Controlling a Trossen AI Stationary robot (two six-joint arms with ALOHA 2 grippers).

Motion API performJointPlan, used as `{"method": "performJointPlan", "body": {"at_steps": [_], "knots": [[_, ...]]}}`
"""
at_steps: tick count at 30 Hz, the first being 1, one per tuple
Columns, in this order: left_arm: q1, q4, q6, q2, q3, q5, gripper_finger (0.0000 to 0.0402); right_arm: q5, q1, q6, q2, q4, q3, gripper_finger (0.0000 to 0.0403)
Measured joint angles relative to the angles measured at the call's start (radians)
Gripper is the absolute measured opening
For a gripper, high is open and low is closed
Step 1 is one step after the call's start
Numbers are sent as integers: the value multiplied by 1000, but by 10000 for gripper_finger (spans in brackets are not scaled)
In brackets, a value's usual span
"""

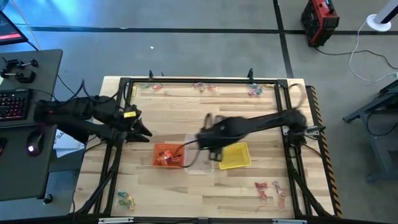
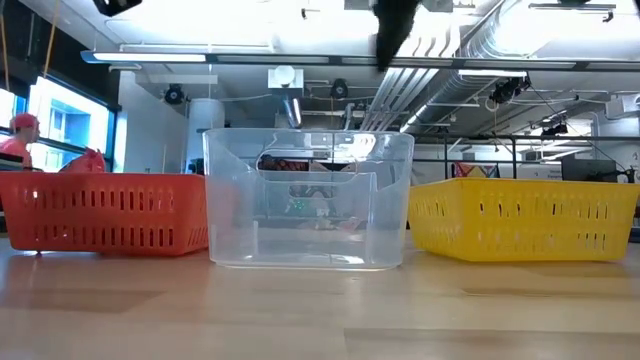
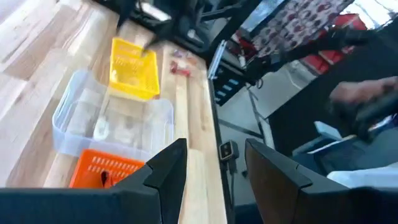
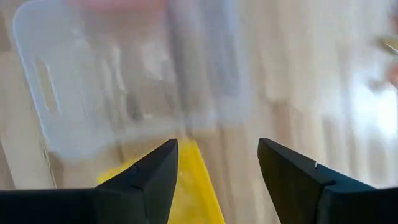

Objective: Sort candy by brand, put in halloween buckets
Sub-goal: Put the yellow candy into the yellow bin

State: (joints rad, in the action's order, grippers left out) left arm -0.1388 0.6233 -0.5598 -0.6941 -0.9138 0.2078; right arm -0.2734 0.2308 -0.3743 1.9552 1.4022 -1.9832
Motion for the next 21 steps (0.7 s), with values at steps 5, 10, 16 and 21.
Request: {"method": "performJointPlan", "body": {"at_steps": [5,10,16,21], "knots": [[-140,7,-71,-95,59,-56,154,-83,50,-316,-313,15,246,215],[-342,8,-148,-331,112,107,154,-94,106,-554,-573,-103,530,215],[-637,-12,-194,-644,-2,255,154,-90,186,-585,-737,-259,780,215],[-814,-12,-76,-839,-113,161,154,-87,230,-538,-774,-334,899,215]]}}
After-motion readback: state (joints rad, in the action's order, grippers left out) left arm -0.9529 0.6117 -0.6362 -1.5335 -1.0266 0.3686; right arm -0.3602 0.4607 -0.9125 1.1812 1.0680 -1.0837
